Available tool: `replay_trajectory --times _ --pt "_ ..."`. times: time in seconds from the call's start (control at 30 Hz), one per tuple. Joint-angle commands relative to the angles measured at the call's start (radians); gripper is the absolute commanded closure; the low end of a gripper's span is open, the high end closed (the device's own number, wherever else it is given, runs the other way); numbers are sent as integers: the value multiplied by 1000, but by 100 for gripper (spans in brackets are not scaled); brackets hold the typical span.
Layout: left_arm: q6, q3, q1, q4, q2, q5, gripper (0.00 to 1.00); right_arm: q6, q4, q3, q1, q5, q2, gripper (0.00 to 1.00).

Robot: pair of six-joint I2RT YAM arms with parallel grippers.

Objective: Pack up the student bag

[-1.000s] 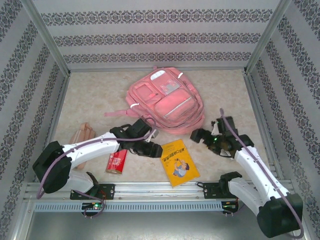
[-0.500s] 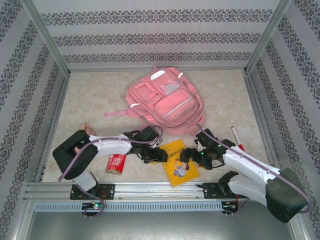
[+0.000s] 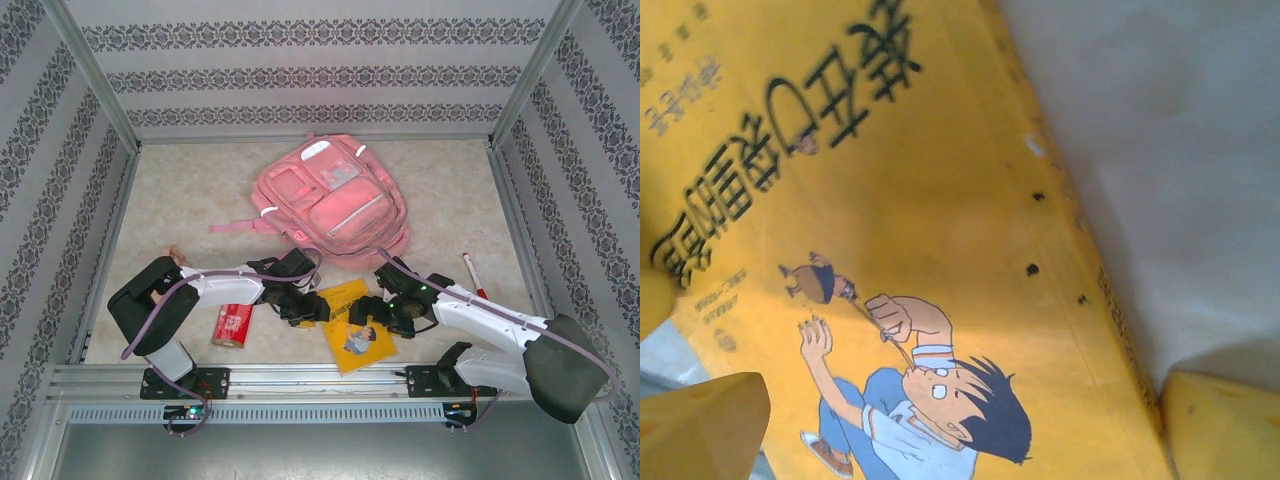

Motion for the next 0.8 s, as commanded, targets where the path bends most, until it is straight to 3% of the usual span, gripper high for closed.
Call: replay_trajectory --times 0.0,0.13,0.3,0.43,0.77 --pt "-4 -1 23 21 18 -116 57 -90 -21 77 27 -94 27 2" --pt "-16 -4 25 9 5 -127 57 -193 -170 132 9 -65 72 2" --pt "4 28 26 -115 -4 -198 61 -269 -182 135 -15 -57 88 16" --pt "13 46 29 -195 -4 -250 63 -339 -227 131 -62 62 66 21" --pt "59 41 37 -216 81 -256 72 -341 -67 37 -71 -56 99 37"
